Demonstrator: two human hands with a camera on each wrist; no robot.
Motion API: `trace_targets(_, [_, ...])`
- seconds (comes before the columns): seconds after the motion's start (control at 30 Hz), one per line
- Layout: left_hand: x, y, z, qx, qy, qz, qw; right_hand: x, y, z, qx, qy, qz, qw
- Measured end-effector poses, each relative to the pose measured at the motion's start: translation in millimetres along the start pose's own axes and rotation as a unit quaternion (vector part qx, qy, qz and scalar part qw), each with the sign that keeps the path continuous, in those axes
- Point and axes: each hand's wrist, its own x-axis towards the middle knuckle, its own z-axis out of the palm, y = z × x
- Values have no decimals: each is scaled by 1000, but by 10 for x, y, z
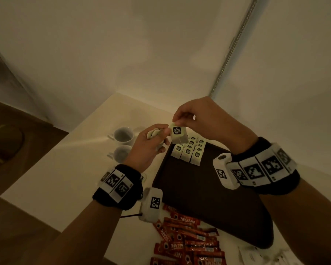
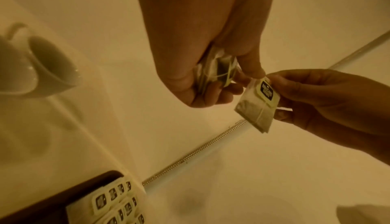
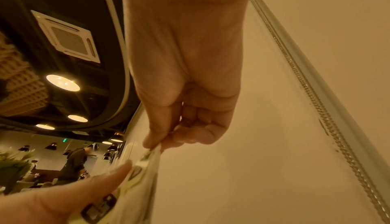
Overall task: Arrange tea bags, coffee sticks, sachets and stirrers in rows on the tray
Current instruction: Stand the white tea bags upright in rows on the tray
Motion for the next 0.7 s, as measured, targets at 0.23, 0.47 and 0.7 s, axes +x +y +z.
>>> trace_targets(0.23, [16, 104, 28, 75, 16, 89, 993, -14, 21, 0, -98, -14, -10, 995])
trace_targets(0.47, [1, 219, 75, 99, 23, 124, 987, -57, 84, 17, -52, 55, -76, 994])
trace_targets(0.7, [-24, 282, 138, 136, -10, 155, 978, -92, 93, 1, 88, 158, -59, 982])
